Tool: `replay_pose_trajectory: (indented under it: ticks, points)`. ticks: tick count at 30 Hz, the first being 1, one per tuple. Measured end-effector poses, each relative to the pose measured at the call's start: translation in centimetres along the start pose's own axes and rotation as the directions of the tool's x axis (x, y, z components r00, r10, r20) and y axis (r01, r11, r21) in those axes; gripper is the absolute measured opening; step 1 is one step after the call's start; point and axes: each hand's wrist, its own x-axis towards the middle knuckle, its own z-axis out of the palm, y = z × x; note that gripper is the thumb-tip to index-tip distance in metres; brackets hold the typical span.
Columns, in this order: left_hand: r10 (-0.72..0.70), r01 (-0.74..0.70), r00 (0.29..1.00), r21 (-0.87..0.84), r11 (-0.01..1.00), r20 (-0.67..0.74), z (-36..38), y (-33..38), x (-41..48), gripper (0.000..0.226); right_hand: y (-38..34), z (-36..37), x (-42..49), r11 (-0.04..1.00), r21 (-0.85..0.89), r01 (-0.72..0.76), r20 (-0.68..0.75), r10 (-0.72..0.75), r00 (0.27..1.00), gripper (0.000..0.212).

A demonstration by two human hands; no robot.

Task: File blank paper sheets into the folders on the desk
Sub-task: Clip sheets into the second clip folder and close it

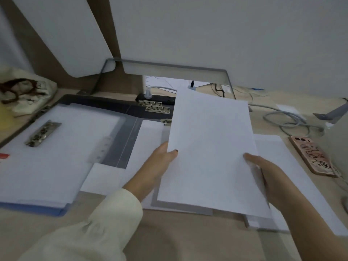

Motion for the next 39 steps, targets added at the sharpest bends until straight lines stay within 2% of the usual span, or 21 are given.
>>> replay_pose_trajectory:
  ticks: [1, 3, 6, 8, 9, 11, 13, 14, 17, 20, 21, 23, 24, 26, 28, 30, 33, 37, 39]
  points:
    - [-0.005, 0.006, 0.999, 0.006, 1.000, -0.032, -1.8, 0.1, -0.5, 0.033, 0.1, 1.6, -0.1, 0.998, 0.059, 0.007, 0.098, -0.013, 0.995, 0.024]
    - [-0.020, 0.023, 0.996, 0.024, 0.999, -0.086, -5.2, 0.2, -1.4, 0.028, 0.4, 5.0, 0.0, 0.993, 0.113, 0.030, 0.201, -0.052, 0.978, 0.023]
    - [-0.035, 0.038, 0.988, 0.021, 0.999, -0.149, -9.8, 0.4, -2.9, 0.020, 0.7, 10.2, 0.2, 0.984, 0.170, 0.048, 0.286, -0.096, 0.953, 0.024]
    - [-0.015, 0.035, 0.963, 0.068, 0.997, -0.271, -13.2, 0.2, -3.5, 0.018, 0.7, 13.3, 0.3, 0.985, 0.170, 0.042, 0.310, -0.093, 0.946, 0.024]
    - [0.029, 0.017, 0.929, 0.122, 0.992, -0.369, -15.2, -0.3, -3.6, 0.018, 0.8, 14.7, 0.3, 0.987, 0.159, 0.037, 0.323, -0.088, 0.942, 0.024]
    - [0.163, 0.051, 0.790, 0.328, 0.943, -0.591, -19.5, -1.6, -3.2, 0.019, 0.8, 17.1, 0.2, 0.991, 0.131, 0.034, 0.342, -0.078, 0.936, 0.024]
    - [0.218, 0.258, 0.656, 0.485, 0.835, -0.723, -23.5, -2.9, -3.0, 0.031, 0.9, 19.1, 0.2, 0.993, 0.116, 0.029, 0.369, -0.070, 0.927, 0.023]
    - [0.188, 0.342, 0.633, 0.490, 0.802, -0.751, -25.1, -3.5, -3.0, 0.037, 1.0, 20.0, 0.3, 0.994, 0.109, 0.022, 0.379, -0.062, 0.923, 0.022]
    - [0.037, 0.449, 0.681, 0.457, 0.767, -0.731, -28.0, -4.8, -2.4, 0.048, 1.1, 22.4, 0.6, 0.997, 0.076, 0.014, 0.403, -0.044, 0.914, 0.021]
    - [-0.049, 0.507, 0.721, 0.478, 0.717, -0.692, -28.9, -4.7, -1.9, 0.042, 1.2, 24.3, 1.0, 0.999, 0.046, 0.009, 0.400, -0.026, 0.916, 0.022]
    - [-0.066, 0.505, 0.734, 0.478, 0.719, -0.676, -29.1, -4.5, -1.8, 0.036, 1.2, 24.8, 1.1, 0.999, 0.041, 0.003, 0.397, -0.019, 0.918, 0.023]
    - [-0.078, 0.429, 0.761, 0.410, 0.805, -0.644, -29.6, -4.3, -1.6, 0.022, 1.2, 25.5, 1.3, 0.999, 0.031, -0.009, 0.399, -0.004, 0.917, 0.023]
    - [-0.105, 0.379, 0.769, 0.317, 0.870, -0.630, -29.8, -4.2, -1.7, 0.020, 1.3, 25.7, 1.4, 1.000, 0.023, -0.013, 0.398, 0.003, 0.918, 0.022]
    - [-0.247, 0.294, 0.804, 0.001, 0.956, -0.541, -30.3, -4.1, -2.3, 0.015, 1.7, 25.8, 1.5, 1.000, 0.008, -0.024, 0.396, 0.019, 0.918, 0.021]
    - [-0.322, 0.232, 0.872, -0.268, 0.935, -0.369, -30.6, -4.5, -3.3, 0.016, 2.4, 25.7, 1.6, 0.999, -0.004, -0.036, 0.402, 0.034, 0.915, 0.019]
    - [-0.315, 0.202, 0.909, -0.373, 0.906, -0.272, -30.8, -5.4, -4.1, 0.019, 3.0, 25.6, 1.5, 0.998, 0.003, -0.056, 0.408, 0.050, 0.912, 0.017]
    - [-0.256, 0.128, 0.902, -0.352, 0.927, -0.347, -30.5, -7.1, -4.6, 0.024, 3.4, 25.4, 1.4, 0.998, -0.004, -0.063, 0.410, 0.059, 0.910, 0.016]
    - [-0.237, 0.161, 0.893, -0.221, 0.962, -0.383, -30.1, -8.2, -5.2, 0.020, 3.5, 25.2, 1.2, 0.998, -0.038, -0.044, 0.397, 0.056, 0.916, 0.021]
    - [-0.241, 0.146, 0.897, -0.267, 0.953, -0.371, -29.9, -8.0, -5.5, 0.027, 3.5, 25.1, 1.1, 0.998, -0.046, -0.043, 0.392, 0.058, 0.918, 0.023]
